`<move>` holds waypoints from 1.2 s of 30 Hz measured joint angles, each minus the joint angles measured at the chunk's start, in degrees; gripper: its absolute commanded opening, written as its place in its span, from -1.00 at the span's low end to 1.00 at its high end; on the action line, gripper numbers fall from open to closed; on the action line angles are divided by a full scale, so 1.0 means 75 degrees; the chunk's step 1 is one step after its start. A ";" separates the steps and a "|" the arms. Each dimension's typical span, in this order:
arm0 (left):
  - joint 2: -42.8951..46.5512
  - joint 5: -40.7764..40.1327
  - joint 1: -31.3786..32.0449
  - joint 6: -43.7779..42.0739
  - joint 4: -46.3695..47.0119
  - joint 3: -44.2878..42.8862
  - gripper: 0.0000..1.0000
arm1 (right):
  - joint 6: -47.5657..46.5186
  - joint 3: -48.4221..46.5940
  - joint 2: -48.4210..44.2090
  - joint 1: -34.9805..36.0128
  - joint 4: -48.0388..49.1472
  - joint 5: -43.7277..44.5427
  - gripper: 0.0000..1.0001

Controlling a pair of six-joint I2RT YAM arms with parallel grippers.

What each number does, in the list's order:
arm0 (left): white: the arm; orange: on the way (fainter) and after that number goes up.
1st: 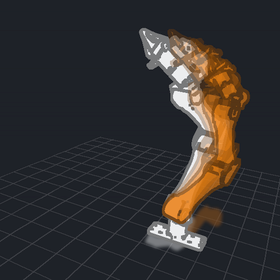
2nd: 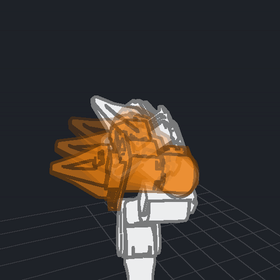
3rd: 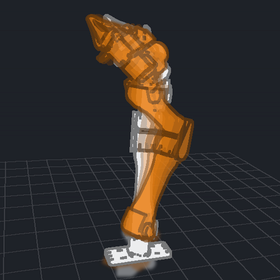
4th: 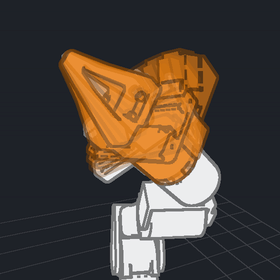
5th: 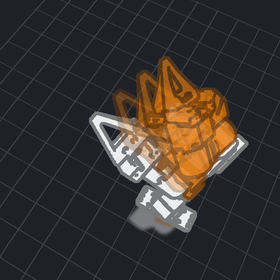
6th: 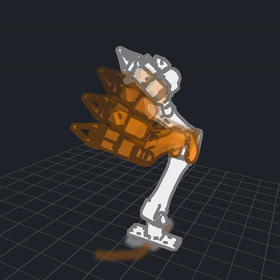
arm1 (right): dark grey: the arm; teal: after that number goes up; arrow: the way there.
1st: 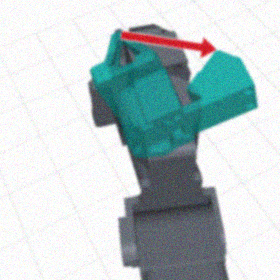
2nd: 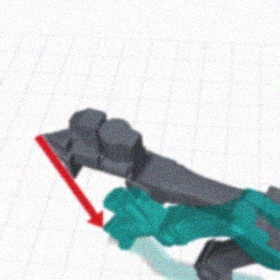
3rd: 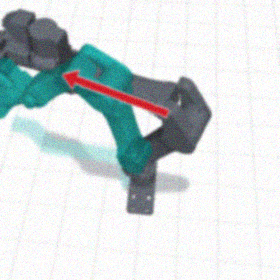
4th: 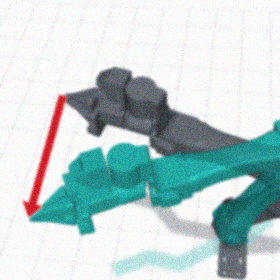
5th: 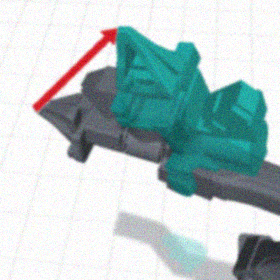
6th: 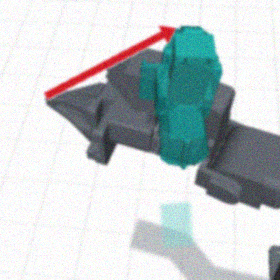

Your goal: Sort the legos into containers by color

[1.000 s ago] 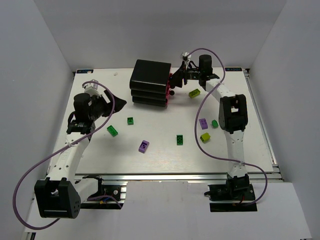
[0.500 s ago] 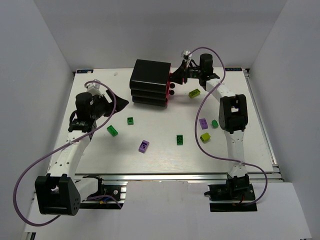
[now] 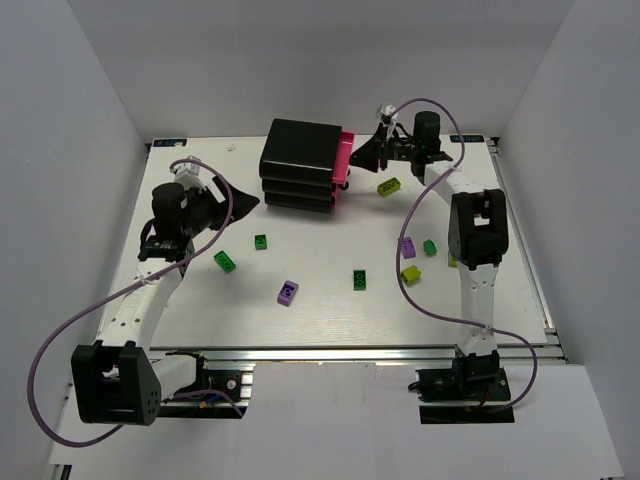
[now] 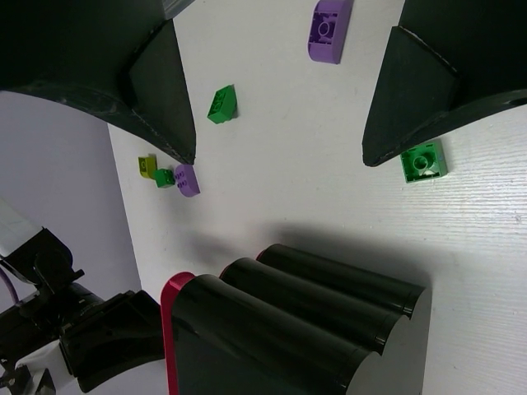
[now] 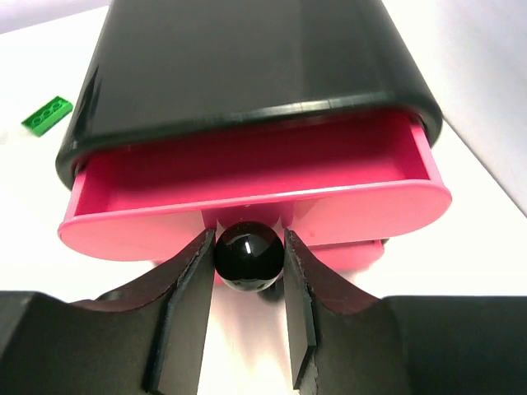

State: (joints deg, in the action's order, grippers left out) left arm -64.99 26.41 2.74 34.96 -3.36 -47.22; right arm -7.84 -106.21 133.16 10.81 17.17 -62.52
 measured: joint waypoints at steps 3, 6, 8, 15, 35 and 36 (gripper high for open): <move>-0.0082 0.0032 0.0000 0.0061 0.0119 0.0000 0.84 | -0.0300 0.0137 -0.0166 -0.0192 -0.0367 -0.0131 -0.37; -0.0143 0.0087 0.0000 0.0105 0.0195 0.0000 0.84 | -0.0691 0.0137 -0.0251 -0.0274 -0.0825 -0.0216 -0.29; -0.0175 0.0114 0.0000 0.0122 0.0221 0.0000 0.85 | -0.0886 0.0137 -0.0280 -0.0300 -0.1049 -0.0227 -0.13; -0.0175 0.0146 0.0000 0.0140 0.0256 0.0000 0.85 | -0.1300 0.0137 -0.0294 -0.0391 -0.1687 -0.0055 0.64; -0.0140 0.0140 0.0000 0.0117 -0.0044 0.0006 0.86 | -0.9943 -0.2474 0.0965 -0.1061 -0.6799 0.2209 0.79; -0.0131 0.0137 0.0000 0.0119 -0.0073 0.0006 0.85 | -1.0214 -0.2503 0.1075 -0.1014 -0.6881 0.2340 0.79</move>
State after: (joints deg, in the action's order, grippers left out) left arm -65.98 27.44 2.74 35.86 -3.90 -47.18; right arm -84.44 -124.99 141.23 3.20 -34.44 -44.97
